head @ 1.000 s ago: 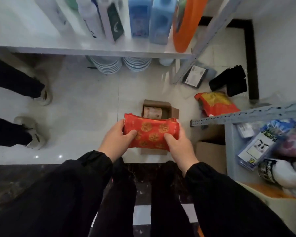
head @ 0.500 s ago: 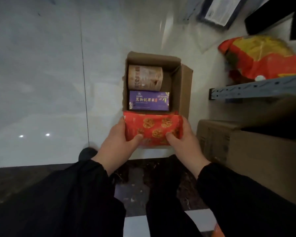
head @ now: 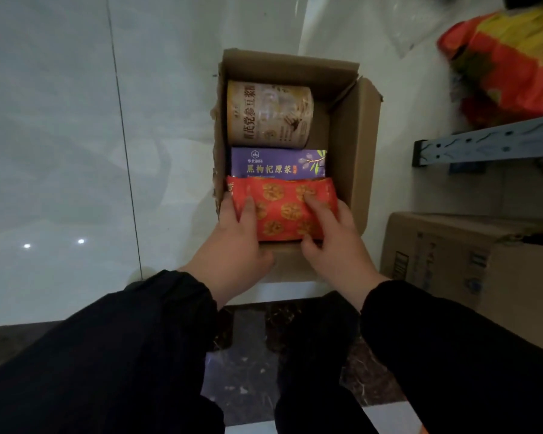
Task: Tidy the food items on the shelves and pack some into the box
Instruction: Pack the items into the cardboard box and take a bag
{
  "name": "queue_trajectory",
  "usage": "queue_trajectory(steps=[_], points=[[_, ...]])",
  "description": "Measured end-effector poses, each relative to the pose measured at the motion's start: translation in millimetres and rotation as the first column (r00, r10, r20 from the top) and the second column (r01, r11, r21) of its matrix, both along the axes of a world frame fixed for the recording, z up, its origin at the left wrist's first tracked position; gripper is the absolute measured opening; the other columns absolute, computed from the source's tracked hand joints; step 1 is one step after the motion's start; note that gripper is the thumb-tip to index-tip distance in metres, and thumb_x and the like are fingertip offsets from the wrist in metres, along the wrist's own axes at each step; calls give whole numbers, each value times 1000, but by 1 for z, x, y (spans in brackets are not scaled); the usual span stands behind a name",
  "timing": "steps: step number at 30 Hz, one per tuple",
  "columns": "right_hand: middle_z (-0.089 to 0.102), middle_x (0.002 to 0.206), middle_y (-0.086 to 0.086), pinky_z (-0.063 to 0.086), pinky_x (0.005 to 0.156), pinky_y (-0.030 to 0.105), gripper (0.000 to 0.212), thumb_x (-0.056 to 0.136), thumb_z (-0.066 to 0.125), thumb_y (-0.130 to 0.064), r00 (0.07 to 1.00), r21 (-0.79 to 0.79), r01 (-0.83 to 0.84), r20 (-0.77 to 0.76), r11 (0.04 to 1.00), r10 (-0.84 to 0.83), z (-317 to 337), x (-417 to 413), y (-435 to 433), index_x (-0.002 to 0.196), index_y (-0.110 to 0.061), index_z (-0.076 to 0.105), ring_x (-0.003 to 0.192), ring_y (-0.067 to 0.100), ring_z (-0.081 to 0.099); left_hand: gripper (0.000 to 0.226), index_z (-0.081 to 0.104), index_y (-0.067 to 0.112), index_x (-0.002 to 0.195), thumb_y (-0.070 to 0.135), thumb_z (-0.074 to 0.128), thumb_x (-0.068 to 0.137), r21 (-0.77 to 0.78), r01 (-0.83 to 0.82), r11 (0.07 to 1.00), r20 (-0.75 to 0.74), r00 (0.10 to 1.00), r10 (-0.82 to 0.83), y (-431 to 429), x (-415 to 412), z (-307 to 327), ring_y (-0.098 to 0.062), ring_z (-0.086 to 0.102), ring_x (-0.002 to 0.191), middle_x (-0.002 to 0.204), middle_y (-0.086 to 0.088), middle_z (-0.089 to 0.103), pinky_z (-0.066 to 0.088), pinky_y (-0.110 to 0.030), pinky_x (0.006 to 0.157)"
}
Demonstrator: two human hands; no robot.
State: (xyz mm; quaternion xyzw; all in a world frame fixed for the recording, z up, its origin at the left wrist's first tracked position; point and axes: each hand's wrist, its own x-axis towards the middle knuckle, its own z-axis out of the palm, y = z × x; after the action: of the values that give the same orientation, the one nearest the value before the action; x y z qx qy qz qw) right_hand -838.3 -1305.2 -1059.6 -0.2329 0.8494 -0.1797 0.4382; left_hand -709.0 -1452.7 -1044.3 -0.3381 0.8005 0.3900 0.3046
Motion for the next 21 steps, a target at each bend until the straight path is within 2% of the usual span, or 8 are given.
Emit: queue_trajectory(steps=[3, 5, 7, 9, 12, 16, 19, 21], points=[[-7, 171, 2, 32, 117, 30, 74, 95, 66, -29, 991, 43, -120, -50, 992, 122, -8, 5, 4, 160, -32, 32, 157, 28, 18, 92, 37, -19, 144, 22, 79, 73, -159, 96, 983, -157, 980, -121, 0, 7, -17, -57, 21, 150, 161, -39, 19, 30, -65, 120], [-15, 171, 3, 27, 122, 41, 76, 93, 62, -42, 963, 56, -219, -146, 974, 225, -12, 6, 8, 161, -25, 32, 160, 32, 4, 102, 41, -20, 141, 25, 88, 63, -229, 186, 956, -144, 964, -223, 0, 10, -22, -62, 25, 146, 158, -41, 25, 31, -69, 117], [-7, 173, 12, 18, 122, 48, 87, 88, 52, -57, 888, 56, -353, -295, 934, 353, -15, 7, 13, 162, -14, 32, 160, 38, -2, 110, 33, -16, 150, 36, 84, 68, -308, 345, 886, -147, 903, -403, 5, 13, -26, -58, 21, 149, 161, -36, 21, 29, -66, 119], [6, 172, 19, 14, 124, 52, 98, 84, 50, -62, 786, 90, -487, -389, 869, 481, -17, 10, 19, 162, -7, 29, 159, 42, 1, 103, 14, -7, 159, 34, 69, 82, -365, 445, 818, -131, 845, -519, 12, 21, -34, -50, 10, 155, 168, -29, 10, 26, -60, 123], [11, 172, 19, 14, 127, 53, 101, 83, 56, -58, 670, 172, -617, -397, 768, 627, -21, 16, 31, 165, -11, 21, 160, 38, 4, 84, -2, 1, 160, 31, 42, 94, -412, 458, 787, -74, 845, -530, 17, 27, -40, -45, 5, 158, 171, -24, 1, 18, -52, 126], [9, 173, 19, 8, 128, 48, 102, 81, 54, -53, 629, 258, -639, -367, 724, 686, -26, 20, 32, 166, -12, 17, 161, 35, 6, 73, -36, 3, 151, 31, 2, 95, -342, 569, 747, 100, 813, -574, 23, 23, -36, -42, -30, 151, 160, -21, -41, -11, -50, 125], [15, 172, 20, 1, 126, 44, 103, 76, 50, -55, 619, 295, -649, -332, 702, 712, -26, 21, 29, 165, -12, 23, 160, 34, 14, 72, -31, 2, 154, 30, 0, 96, -330, 608, 722, 169, 791, -588, 25, 20, -35, -44, -27, 153, 162, -21, -38, -13, -52, 126], [27, 168, 20, 0, 125, 44, 99, 75, 49, -58, 617, 305, -651, -322, 695, 718, -27, 22, 27, 161, -11, 35, 156, 33, 27, 70, -24, 2, 157, 32, 11, 105, -317, 644, 696, 205, 763, -613, 23, 18, -36, -44, -21, 155, 165, -21, -33, -12, -52, 125]])
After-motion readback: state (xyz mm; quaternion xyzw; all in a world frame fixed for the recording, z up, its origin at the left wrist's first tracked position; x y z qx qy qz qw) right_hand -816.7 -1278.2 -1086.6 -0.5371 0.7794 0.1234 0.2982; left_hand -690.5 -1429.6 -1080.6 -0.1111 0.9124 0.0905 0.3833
